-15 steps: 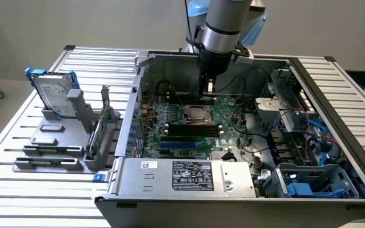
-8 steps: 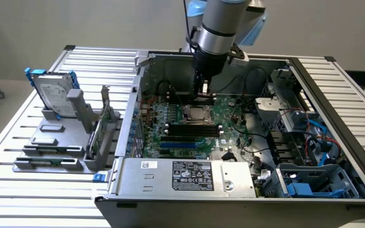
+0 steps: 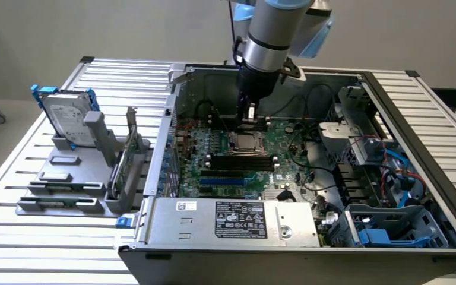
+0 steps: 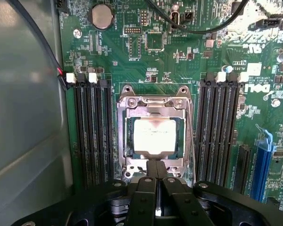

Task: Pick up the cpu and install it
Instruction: 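Close the cpu cover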

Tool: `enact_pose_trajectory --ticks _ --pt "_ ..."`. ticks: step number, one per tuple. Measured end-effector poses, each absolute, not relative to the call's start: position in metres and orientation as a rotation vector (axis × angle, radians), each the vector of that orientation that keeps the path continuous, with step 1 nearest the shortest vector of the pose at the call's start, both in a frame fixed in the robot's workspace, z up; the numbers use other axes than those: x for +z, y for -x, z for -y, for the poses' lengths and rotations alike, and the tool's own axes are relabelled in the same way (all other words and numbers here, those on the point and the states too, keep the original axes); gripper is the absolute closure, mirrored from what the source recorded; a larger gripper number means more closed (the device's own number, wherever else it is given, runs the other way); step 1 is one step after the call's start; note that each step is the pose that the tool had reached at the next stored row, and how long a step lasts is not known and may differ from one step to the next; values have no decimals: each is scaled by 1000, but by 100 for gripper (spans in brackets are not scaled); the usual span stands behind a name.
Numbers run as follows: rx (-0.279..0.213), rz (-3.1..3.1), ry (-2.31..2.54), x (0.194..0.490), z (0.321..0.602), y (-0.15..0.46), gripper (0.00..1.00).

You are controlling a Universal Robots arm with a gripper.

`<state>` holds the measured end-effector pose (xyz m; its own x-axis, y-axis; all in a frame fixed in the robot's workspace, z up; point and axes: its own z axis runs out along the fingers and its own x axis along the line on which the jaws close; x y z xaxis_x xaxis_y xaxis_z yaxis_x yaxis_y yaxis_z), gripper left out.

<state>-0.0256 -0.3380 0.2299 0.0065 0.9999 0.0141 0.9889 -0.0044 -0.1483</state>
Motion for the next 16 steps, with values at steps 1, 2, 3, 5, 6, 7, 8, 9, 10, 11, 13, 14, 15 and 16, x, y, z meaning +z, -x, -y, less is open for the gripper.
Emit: enact_pose_trajectory --ticks 1,2,3,5,6,7,8,9,10,11,13,14,15,16 --pt "145 2131 2142 229 338 26 89" --pt "147 2130 2142 228 338 27 89" --pt "148 2129 2141 227 338 28 89" --pt "152 2127 2139 224 338 29 89" --pt "154 2126 2138 223 338 30 89" --pt "155 2126 2137 222 338 30 89" --pt "157 2125 2137 221 338 31 89" --pt "159 2124 2136 220 338 32 89" --pt "160 2123 2135 219 338 33 89" --pt "162 2122 2134 218 338 33 89" --pt "164 2121 2133 216 338 34 89" --pt "165 2121 2133 215 338 35 89" --pt "166 2120 2132 214 338 35 89" --pt "167 2119 2131 212 338 35 89"
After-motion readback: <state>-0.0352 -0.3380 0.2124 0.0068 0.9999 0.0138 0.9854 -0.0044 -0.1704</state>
